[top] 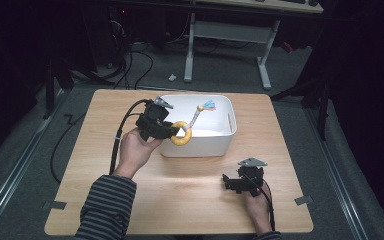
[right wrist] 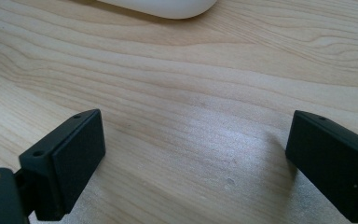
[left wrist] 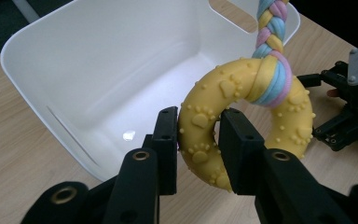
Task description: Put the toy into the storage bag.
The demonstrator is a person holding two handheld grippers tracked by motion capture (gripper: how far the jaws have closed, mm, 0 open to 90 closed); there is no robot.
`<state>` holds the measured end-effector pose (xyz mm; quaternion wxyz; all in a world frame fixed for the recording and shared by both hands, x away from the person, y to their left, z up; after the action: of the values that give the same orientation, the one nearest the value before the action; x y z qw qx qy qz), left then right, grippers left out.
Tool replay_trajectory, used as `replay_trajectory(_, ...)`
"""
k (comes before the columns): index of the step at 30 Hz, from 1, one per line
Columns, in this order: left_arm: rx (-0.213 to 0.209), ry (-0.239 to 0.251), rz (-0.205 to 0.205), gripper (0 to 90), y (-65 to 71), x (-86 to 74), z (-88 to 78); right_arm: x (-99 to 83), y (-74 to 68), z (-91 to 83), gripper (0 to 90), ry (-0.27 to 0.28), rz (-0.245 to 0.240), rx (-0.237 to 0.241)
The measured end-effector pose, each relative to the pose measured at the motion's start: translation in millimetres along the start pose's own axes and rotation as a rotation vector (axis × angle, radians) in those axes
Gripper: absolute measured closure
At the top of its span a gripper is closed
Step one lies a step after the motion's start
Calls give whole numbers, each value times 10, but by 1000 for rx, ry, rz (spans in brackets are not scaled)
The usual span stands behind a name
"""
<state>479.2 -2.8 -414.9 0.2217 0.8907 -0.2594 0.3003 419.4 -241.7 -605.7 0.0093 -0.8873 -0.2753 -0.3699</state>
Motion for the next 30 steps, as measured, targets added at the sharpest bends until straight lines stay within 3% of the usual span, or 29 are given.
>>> replay_trajectory(16, 34, -3, -47, 687, -120, 205, 211, -1, 1, -1, 45, -1, 0, 0)
replay_trajectory(30, 23, -16, -124, 687, -243, 253, 404, 0, 0, 0, 44, 0, 0, 0)
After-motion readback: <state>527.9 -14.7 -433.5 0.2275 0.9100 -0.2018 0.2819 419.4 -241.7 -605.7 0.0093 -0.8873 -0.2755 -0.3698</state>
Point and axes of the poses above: each handheld gripper's, and its own axes: z roughly forward along the jaws, x roughly out of its top, y roughly to its right, the point moved 10 cm from there along z, roughly forward along the jaws, and after that the axes turned 14 degrees about -z, right-handed, at the moved point
